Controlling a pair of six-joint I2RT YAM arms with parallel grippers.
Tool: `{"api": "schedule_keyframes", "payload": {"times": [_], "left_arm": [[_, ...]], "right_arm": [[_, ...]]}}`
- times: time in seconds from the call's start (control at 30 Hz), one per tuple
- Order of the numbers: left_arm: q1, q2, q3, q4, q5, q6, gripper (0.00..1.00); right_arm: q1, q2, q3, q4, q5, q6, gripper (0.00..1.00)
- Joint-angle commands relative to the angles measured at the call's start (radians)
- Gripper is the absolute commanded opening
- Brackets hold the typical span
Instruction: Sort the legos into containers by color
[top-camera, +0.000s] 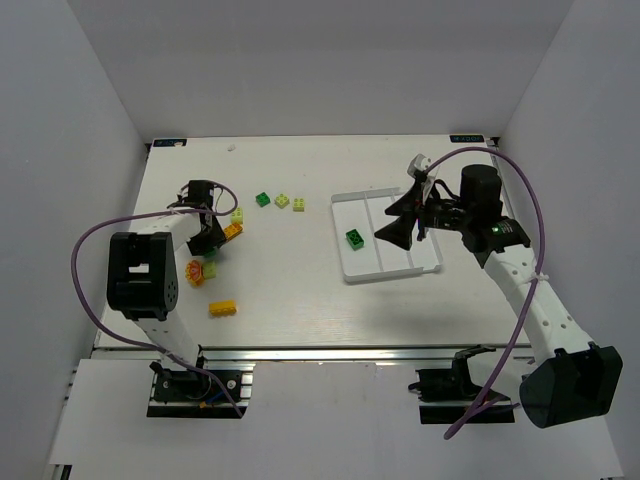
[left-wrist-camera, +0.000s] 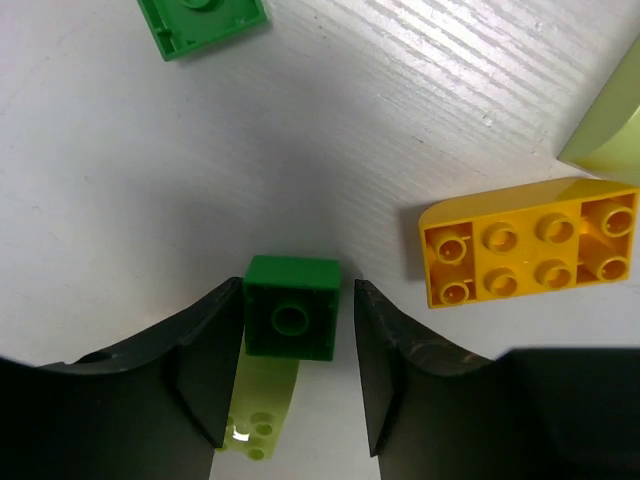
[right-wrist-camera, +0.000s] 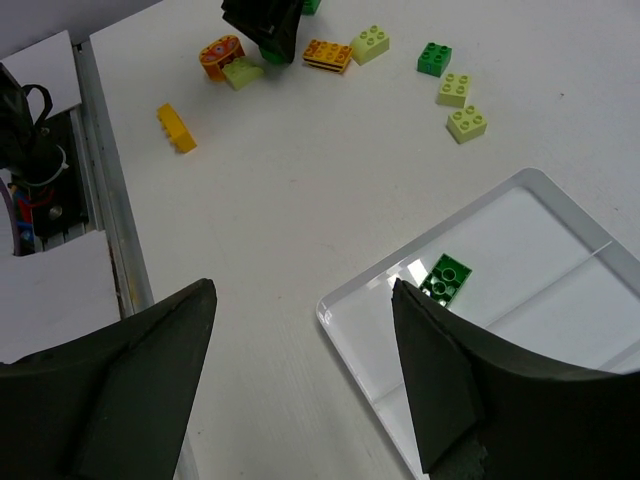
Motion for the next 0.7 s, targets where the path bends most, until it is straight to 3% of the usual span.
{"api": "schedule_keyframes", "payload": {"times": [0.0,0.3,0.4,0.43,0.47,0.53,0.57,0.67], "left_arm": [[0.006,-0.013,0.012,0.033,0.037,0.007,0.57],[0.006,-0.144,0.009,0.041,0.101,0.005,0.11],[-0.026,-0.265,0.004,0.087,0.214,0.034,0.0],[-0.026,-0.294,-0.022,0.119,0.38,0.034,0.0],[-0.026,-0.344,-0.037,0.197,0.462,0.033,0.0],[-0.063,-0.365,-0.06,0.283,0.675,-0.007,0.0],[-0.08,-0.353,-0.065,0.352,0.737,-0.024,0.0],[-0.181,-0.301,-0.025,0.435,0.822,-0.079,0.0]], "right_arm": [[-0.007,-0.015,-0.004,0.021,-0.041,-0.007,0.76],[-0.03,-0.004,-0.013,0.028,-0.04,-0.004,0.76],[-0.04,-0.003,-0.015,0.031,-0.02,-0.002,0.73],[-0.04,-0.001,-0.015,0.033,-0.009,-0.001,0.68],[-0.04,0.0,-0.018,0.04,0.017,0.01,0.47],[-0.041,0.005,-0.016,0.05,0.037,0.016,0.24],[-0.041,0.01,-0.018,0.05,0.06,0.019,0.03],[-0.04,0.016,-0.028,0.065,0.094,0.032,0.0]]}}
